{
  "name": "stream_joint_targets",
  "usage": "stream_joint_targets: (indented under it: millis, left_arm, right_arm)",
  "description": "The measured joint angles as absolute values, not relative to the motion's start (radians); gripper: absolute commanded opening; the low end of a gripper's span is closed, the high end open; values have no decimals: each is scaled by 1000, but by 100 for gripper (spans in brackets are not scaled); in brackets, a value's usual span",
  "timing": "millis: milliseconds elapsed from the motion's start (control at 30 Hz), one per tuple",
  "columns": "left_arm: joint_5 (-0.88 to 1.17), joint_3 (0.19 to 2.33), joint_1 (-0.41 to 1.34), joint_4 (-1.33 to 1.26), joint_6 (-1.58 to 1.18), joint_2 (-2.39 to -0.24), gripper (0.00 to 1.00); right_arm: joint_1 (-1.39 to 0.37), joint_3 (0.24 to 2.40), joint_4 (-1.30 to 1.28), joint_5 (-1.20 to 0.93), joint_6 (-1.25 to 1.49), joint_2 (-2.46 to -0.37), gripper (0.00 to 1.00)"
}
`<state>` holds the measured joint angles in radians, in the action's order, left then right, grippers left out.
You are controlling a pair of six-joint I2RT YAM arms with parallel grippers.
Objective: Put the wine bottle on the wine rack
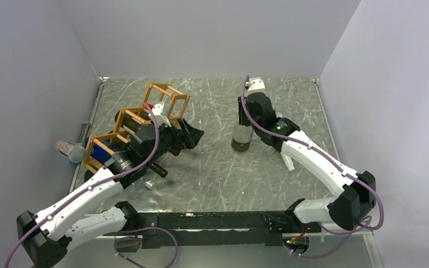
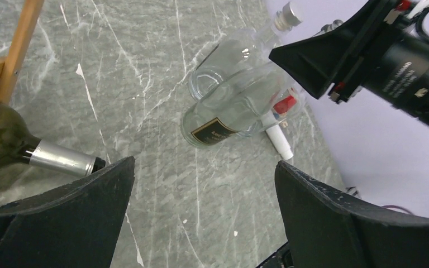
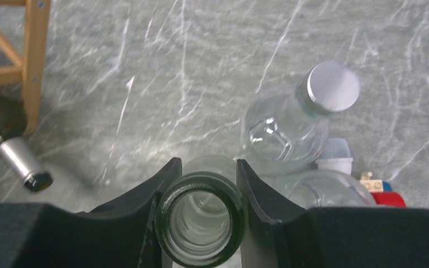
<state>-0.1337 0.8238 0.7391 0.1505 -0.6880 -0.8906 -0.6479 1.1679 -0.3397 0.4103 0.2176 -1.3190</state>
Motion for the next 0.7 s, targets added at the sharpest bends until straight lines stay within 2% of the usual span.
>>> stream_joint_targets:
  millis: [367, 700]
  left_arm:
    - [-322, 739, 1078, 16, -509, -960, 99]
    - [-314, 470, 1195, -209, -456, -936, 99]
  right_arm:
    - [-647, 1201, -574, 20, 302, -1131, 0]
    - [-643, 1205, -580, -279, 411, -1003, 0]
